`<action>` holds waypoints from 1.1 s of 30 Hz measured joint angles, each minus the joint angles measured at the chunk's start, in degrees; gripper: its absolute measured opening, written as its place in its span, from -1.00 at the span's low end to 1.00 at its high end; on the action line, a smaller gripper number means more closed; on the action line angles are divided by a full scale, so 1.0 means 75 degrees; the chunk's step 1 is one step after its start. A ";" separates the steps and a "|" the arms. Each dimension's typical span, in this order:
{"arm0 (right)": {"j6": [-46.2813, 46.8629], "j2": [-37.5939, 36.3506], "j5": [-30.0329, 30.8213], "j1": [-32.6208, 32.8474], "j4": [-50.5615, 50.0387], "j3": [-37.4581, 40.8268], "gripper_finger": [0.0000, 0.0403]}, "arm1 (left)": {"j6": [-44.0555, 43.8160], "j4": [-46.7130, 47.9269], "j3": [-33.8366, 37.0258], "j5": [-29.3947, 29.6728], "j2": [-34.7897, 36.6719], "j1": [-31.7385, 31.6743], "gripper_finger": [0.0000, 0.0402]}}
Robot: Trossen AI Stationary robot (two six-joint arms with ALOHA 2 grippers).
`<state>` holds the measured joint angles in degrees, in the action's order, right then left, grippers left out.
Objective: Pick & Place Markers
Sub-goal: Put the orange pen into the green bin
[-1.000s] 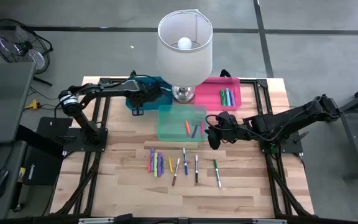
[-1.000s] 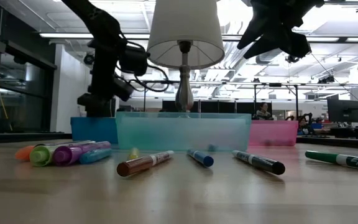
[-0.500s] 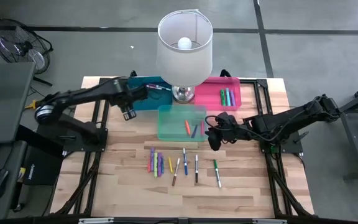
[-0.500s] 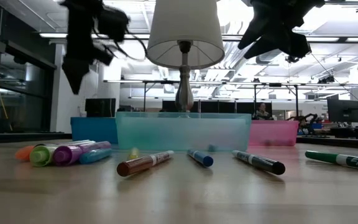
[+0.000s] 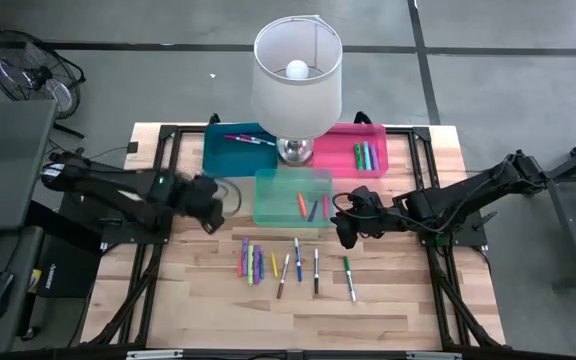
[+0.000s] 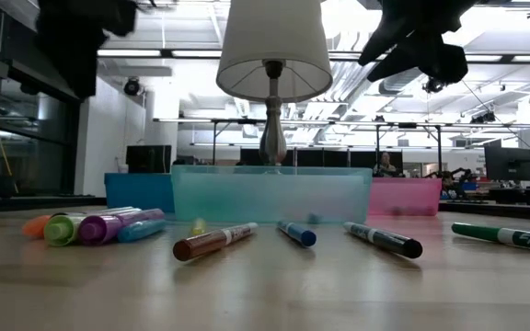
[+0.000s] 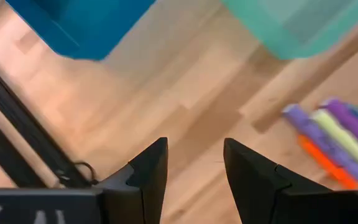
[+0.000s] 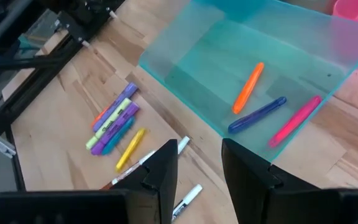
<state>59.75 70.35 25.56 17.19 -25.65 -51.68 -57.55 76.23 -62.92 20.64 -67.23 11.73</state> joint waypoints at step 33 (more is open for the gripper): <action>0.1350 0.0527 0.0336 0.1170 -0.0020 0.0000 -0.43 | -0.6424 -0.5622 0.3220 -0.0966 -0.0840 0.3109 -0.24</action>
<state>69.88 74.30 28.08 25.96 -25.80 -51.68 -105.73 34.07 -38.76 13.39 -73.54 35.05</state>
